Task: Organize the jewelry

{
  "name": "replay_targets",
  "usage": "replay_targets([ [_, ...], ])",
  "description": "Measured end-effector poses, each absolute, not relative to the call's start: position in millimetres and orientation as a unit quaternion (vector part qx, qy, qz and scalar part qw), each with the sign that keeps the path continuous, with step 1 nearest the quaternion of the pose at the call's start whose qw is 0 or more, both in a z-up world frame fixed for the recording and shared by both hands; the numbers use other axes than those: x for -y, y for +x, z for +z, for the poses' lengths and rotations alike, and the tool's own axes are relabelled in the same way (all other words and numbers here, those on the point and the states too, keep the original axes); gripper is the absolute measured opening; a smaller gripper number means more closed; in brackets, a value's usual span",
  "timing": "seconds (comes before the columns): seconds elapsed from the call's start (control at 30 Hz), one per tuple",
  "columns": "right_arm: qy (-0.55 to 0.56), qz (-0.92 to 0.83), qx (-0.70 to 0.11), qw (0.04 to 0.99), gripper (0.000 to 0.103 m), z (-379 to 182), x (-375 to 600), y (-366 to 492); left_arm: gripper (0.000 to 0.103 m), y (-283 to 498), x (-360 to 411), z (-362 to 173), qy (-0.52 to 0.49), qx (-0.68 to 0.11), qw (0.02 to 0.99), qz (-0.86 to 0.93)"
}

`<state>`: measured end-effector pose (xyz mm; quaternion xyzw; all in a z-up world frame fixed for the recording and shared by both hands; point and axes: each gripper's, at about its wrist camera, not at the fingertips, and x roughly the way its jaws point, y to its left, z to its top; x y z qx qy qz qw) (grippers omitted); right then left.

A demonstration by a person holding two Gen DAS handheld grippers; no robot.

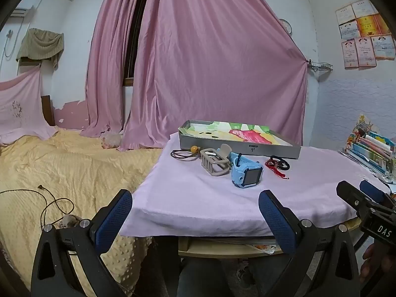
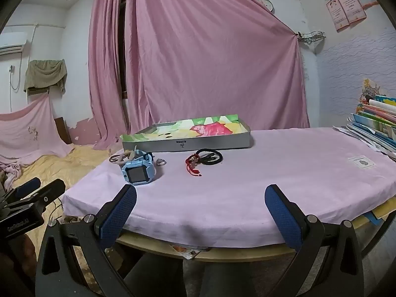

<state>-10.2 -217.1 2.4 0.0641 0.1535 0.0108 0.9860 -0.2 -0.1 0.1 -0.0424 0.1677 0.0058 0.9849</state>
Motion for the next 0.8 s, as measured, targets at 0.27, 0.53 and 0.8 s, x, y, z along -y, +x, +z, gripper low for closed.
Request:
replay_targets([
  [0.27, 0.062, 0.012, -0.154, 0.986, 0.102, 3.8, 216.5, -13.9, 0.103, -1.0, 0.2, 0.2, -0.044, -0.168, 0.985, 0.006],
  [0.53, 0.063, 0.015, -0.155, 0.986, 0.102, 1.0, 215.0, -9.8, 0.103, -0.1, 0.1, 0.0, -0.044, -0.169, 0.985, 0.005],
  [0.8, 0.063, 0.016, -0.156, 0.986, 0.102, 1.2, 215.5, -10.2, 0.103, 0.0, -0.1, 0.0, -0.044, -0.170, 0.984, 0.006],
])
